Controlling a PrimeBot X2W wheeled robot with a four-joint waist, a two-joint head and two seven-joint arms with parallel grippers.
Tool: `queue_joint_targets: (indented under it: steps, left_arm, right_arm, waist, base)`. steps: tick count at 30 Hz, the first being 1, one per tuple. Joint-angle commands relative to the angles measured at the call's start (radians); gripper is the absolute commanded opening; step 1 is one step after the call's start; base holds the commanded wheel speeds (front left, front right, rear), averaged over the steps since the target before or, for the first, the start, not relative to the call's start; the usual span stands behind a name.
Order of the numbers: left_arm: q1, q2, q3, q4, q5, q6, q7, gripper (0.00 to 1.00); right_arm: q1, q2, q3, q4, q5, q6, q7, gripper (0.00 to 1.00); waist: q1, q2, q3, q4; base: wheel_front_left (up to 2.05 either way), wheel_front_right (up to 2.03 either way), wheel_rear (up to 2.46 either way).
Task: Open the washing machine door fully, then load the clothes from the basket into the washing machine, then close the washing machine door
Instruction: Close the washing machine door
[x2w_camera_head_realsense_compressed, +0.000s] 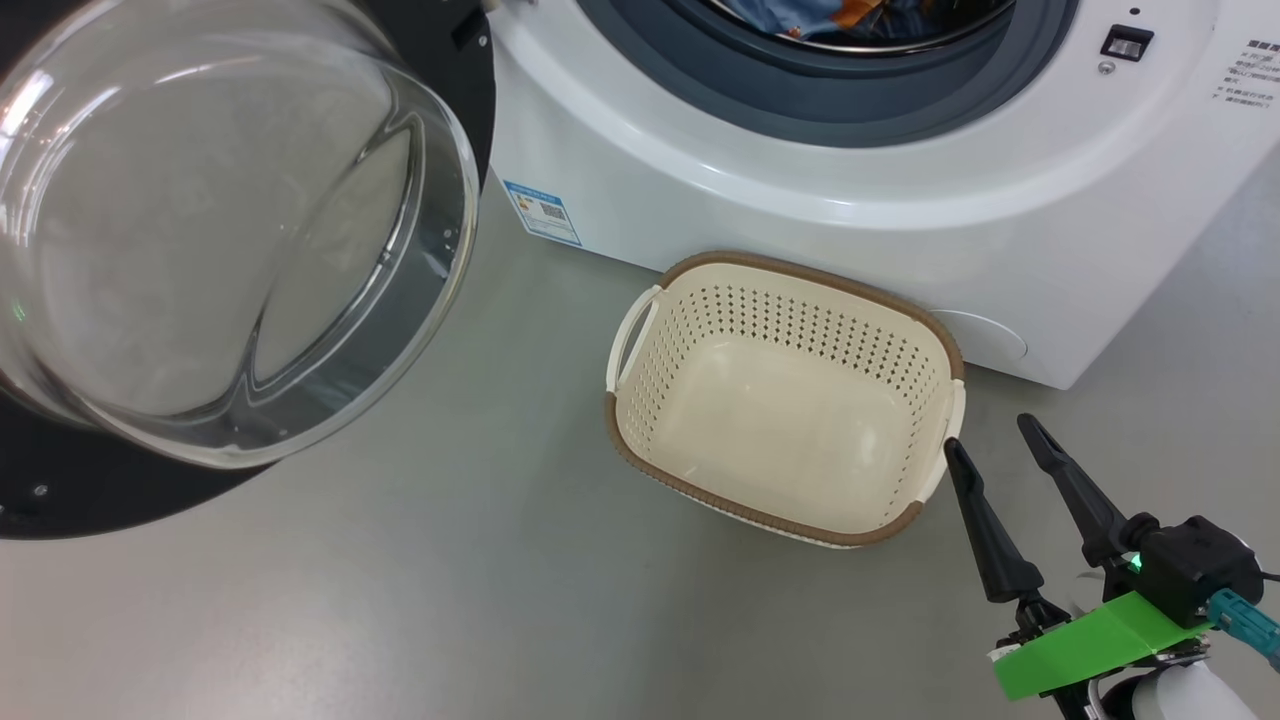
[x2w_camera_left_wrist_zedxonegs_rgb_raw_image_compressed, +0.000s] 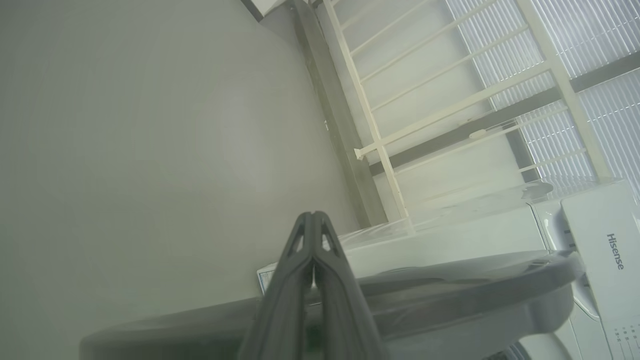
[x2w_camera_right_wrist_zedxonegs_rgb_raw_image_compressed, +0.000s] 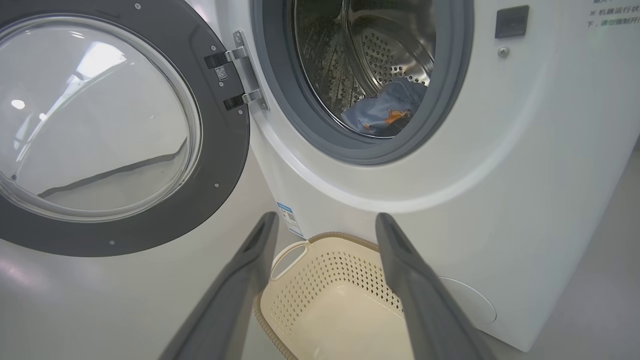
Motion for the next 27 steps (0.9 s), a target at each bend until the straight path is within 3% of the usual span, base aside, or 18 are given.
queue_joint_targets:
  steps: [1, 9, 20, 27]
  left_arm:
    - [-0.014, 0.077, 0.017, -0.029, -0.006, 0.006, 0.018, 0.00]
    - [0.043, 0.042, -0.009, -0.135, -0.038, 0.031, 0.145, 0.00]
    - [0.192, 0.020, -0.067, -0.413, -0.069, 0.058, 0.336, 0.00]
    - [0.229, 0.031, -0.097, -0.517, -0.106, 0.005, 0.444, 0.00]
  right_arm:
    - [-0.015, -0.009, 0.023, -0.027, -0.008, 0.006, -0.005, 1.00]
    - [-0.014, -0.013, 0.024, -0.025, -0.009, 0.006, -0.005, 1.00]
    - [-0.010, -0.006, 0.018, -0.020, -0.008, 0.006, -0.005, 1.00]
    - [0.000, 0.001, 0.004, -0.021, -0.006, 0.006, -0.005, 1.00]
  waist:
    - [0.0000, 0.0000, 0.002, 0.001]
    - [0.0000, 0.0000, 0.004, 0.010]
    - [0.0000, 0.0000, -0.022, 0.014]
    - [0.0000, 0.0000, -0.046, 0.007]
  base:
    - [0.00, 0.00, 0.00]
    - [0.00, 0.00, 0.00]
    - [0.00, 0.00, 0.00]
    - [0.00, 0.00, 0.00]
